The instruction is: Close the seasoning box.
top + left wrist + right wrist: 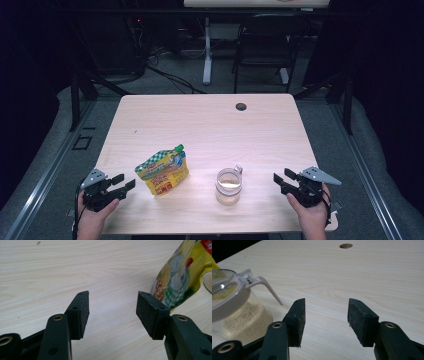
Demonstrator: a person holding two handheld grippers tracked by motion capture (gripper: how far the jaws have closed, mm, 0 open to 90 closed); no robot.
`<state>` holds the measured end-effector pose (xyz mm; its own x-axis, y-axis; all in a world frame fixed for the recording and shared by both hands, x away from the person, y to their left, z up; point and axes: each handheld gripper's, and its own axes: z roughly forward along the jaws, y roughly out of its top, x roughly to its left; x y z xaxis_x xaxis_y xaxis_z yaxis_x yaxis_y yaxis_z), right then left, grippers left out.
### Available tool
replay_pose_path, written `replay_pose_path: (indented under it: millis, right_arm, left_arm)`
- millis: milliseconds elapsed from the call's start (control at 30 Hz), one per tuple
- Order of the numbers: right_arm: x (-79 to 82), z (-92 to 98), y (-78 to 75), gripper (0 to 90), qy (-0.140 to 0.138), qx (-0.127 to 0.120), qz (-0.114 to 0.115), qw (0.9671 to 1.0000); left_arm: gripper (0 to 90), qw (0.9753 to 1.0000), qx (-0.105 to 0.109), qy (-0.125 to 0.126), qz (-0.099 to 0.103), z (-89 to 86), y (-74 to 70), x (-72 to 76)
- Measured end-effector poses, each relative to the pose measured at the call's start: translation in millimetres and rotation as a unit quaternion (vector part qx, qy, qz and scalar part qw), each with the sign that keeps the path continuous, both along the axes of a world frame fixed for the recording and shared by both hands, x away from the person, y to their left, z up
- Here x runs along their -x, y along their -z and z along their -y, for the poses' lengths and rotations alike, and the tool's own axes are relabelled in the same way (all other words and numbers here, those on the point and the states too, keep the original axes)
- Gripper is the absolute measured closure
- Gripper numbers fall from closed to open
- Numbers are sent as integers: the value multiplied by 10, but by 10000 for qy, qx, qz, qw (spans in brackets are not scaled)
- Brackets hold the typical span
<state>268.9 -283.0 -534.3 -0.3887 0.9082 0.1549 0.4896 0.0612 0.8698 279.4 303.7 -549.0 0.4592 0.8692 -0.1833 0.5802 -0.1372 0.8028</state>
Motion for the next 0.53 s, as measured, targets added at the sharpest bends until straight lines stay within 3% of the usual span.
replay_pose_path:
  millis: [200, 400, 533]
  right_arm:
    - [-47, -68, 118, 452, 4, 15, -210, 9998]
    - [-55, -191, 131, 444, -190, 263, -188, 9993]
    - [-62, -192, 137, 431, -186, 232, -137, 9995]
  left_arm:
    - [440, 9999, 31, -103, -47, -16, 39, -33]
    - [432, 9997, 19, -234, -21, -43, 35, -17]
    - [428, 9991, 5, -427, 48, -94, 20, -8]
